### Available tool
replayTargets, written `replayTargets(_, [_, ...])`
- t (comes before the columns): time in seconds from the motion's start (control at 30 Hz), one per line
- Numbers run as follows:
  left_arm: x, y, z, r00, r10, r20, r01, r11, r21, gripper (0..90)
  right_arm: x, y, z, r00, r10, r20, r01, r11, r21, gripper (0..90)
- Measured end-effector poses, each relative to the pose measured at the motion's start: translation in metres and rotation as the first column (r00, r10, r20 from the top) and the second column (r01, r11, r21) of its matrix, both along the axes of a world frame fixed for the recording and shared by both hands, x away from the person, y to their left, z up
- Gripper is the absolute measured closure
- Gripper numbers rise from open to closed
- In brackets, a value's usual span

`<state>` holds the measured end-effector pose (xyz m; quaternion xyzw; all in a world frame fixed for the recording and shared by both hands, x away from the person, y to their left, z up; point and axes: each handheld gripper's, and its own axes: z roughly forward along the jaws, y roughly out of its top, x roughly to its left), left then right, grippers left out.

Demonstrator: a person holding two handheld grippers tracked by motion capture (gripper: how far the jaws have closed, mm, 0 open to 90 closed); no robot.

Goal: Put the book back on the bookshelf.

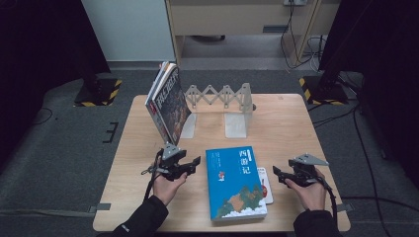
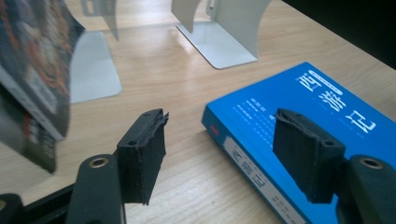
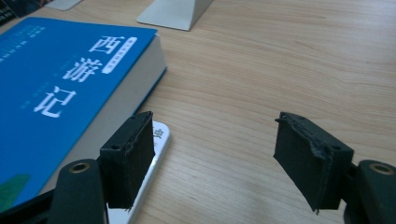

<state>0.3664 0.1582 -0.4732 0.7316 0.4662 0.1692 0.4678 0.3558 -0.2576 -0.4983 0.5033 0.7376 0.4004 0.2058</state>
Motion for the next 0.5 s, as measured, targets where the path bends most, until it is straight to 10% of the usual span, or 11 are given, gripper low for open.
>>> replayTargets(0.5, [0.007,-0.021,-0.027,0.9860,-0.085,-0.144,0.081,0.9962,-0.031,30.7,-0.004,0.030,0.006,0.9942,0.106,-0.018,-0.104,0.993,0.058,28.3])
